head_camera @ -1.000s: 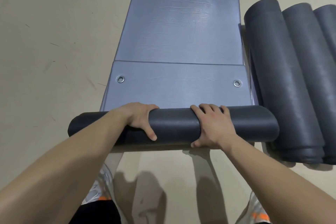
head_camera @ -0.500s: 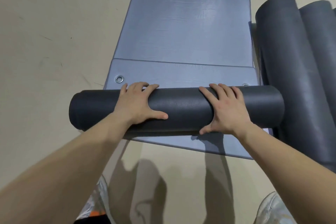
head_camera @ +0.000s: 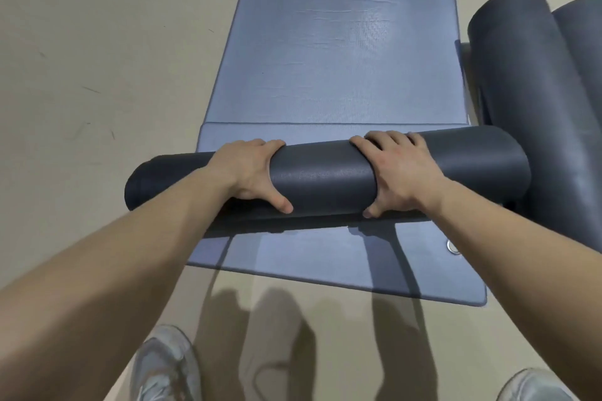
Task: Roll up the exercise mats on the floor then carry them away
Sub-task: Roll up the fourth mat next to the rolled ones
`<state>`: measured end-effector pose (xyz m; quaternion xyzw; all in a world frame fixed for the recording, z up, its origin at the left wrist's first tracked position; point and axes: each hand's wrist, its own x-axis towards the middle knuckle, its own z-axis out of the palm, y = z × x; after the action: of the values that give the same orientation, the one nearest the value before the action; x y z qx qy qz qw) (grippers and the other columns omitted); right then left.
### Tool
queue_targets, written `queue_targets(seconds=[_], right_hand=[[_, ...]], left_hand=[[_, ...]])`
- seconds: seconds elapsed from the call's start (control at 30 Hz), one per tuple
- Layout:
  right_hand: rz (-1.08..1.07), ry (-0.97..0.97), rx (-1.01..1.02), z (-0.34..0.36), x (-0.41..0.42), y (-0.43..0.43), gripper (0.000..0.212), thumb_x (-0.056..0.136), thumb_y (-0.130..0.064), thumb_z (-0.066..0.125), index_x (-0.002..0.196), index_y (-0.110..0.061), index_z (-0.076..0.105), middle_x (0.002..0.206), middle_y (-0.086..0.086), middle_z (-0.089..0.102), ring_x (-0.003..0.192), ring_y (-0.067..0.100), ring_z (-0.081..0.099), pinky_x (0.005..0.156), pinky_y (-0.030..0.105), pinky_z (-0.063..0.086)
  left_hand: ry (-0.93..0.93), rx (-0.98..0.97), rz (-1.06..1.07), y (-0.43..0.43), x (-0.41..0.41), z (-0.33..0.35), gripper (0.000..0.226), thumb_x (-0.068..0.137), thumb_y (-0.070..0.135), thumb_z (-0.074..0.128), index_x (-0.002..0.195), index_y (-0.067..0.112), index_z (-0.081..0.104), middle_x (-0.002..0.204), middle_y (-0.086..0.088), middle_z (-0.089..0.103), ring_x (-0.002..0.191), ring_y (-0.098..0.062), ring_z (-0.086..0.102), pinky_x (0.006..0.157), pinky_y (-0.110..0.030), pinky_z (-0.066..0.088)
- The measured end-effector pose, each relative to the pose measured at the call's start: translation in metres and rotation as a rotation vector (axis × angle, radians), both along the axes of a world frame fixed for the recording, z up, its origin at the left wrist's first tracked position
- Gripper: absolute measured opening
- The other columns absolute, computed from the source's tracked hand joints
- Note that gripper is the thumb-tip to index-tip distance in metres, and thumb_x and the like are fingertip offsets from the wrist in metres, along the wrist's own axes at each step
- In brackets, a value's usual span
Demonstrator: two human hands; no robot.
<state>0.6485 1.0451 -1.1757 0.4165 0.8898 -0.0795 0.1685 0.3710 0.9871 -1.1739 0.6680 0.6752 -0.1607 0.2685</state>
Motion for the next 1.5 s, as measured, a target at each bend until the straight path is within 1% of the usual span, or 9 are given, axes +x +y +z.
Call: queue_targets(seconds=[0.37,0.47,0.6,0.7,0.77,0.9,1.17,1.33,1.5], right_hand=[[0.175,-0.184,-0.192,0.03,0.019,-0.045,0.131,0.047,-0.063,0.09,0.155,-0.04,0.02,0.155,-0.007,0.038,0.142,0.022,0.038,0.12,0.048,0.025],[-0.107,-0.053,-0.05,0.03,0.048,-0.081,0.132,0.053,-0.062,0.09,0.16,-0.035,0.017,0.162,0.003,0.028,0.149,0.029,0.027,0.123,0.052,0.022],[-0.638,0.176,0.072,0.021,0.071,-0.14,0.117,0.066,-0.051,0.093,0.155,-0.015,0.026,0.157,0.016,0.032,0.138,0.039,0.041,0.104,0.049,0.047],[-0.966,0.415,-0.209,0.011,0.065,-0.17,0.105,0.093,-0.034,0.076,0.162,-0.018,-0.001,0.144,0.016,0.053,0.121,0.037,0.06,0.089,0.042,0.051],[-1.1,0.587,-0.472,0.009,0.059,-0.181,0.099,0.104,-0.026,0.057,0.159,-0.029,-0.025,0.137,0.014,0.063,0.116,0.035,0.064,0.1,0.044,0.051],[-1.268,0.871,-0.577,0.013,0.05,-0.182,0.093,0.104,-0.037,0.052,0.157,-0.04,-0.025,0.153,0.002,0.048,0.136,0.032,0.05,0.115,0.047,0.04],[-1.162,0.765,-0.465,0.014,0.056,-0.161,0.095,0.094,-0.055,0.063,0.161,-0.048,-0.004,0.143,0.014,0.037,0.127,0.035,0.052,0.108,0.043,0.041],[-0.939,0.737,-0.355,0.015,0.065,-0.11,0.075,0.096,-0.05,0.061,0.161,-0.028,0.03,0.154,0.003,0.044,0.137,0.024,0.049,0.11,0.042,0.043],[-0.995,0.6,-0.468,0.004,0.111,-0.094,0.086,0.077,-0.087,0.048,0.15,-0.047,0.03,0.136,-0.002,0.058,0.116,0.027,0.062,0.1,0.046,0.05]], left_hand=[[-0.147,-0.215,0.106,-0.104,0.054,-0.005,0.108,0.036,0.095,0.066,0.125,0.036,0.052,0.117,0.008,0.067,0.103,-0.022,0.062,0.093,-0.042,0.052],[-0.145,-0.191,0.156,-0.112,0.058,-0.003,0.111,0.035,0.097,0.066,0.126,0.036,0.054,0.121,0.008,0.067,0.108,-0.021,0.062,0.095,-0.041,0.052],[-0.165,-0.21,0.187,-0.115,0.063,0.002,0.111,0.035,0.098,0.065,0.127,0.037,0.056,0.123,0.011,0.067,0.111,-0.019,0.062,0.097,-0.039,0.051],[-0.187,-0.22,0.212,-0.123,0.072,0.004,0.106,0.037,0.097,0.066,0.124,0.038,0.058,0.12,0.011,0.068,0.108,-0.019,0.062,0.096,-0.038,0.051],[-0.201,-0.229,0.23,-0.126,0.075,0.008,0.104,0.039,0.096,0.067,0.125,0.039,0.058,0.12,0.011,0.068,0.108,-0.019,0.062,0.097,-0.038,0.051],[-0.231,-0.265,0.269,-0.131,0.078,0.013,0.1,0.041,0.094,0.069,0.124,0.04,0.059,0.12,0.013,0.068,0.107,-0.017,0.063,0.099,-0.038,0.051],[-0.756,-0.358,0.683,-0.187,0.151,-0.004,0.074,0.047,0.072,0.085,0.112,0.038,0.072,0.103,0.019,0.077,0.093,0.0,0.072,0.089,-0.025,0.055],[-1.025,-0.327,1.151,-0.164,0.239,-0.019,0.086,0.043,0.073,0.091,0.115,0.03,0.071,0.096,0.008,0.08,0.093,-0.02,0.077,0.089,-0.046,0.062],[-1.049,-0.27,1.145,-0.1,0.265,-0.022,0.085,0.047,0.08,0.084,0.116,0.033,0.067,0.099,0.005,0.078,0.095,-0.026,0.074,0.076,-0.045,0.064]])
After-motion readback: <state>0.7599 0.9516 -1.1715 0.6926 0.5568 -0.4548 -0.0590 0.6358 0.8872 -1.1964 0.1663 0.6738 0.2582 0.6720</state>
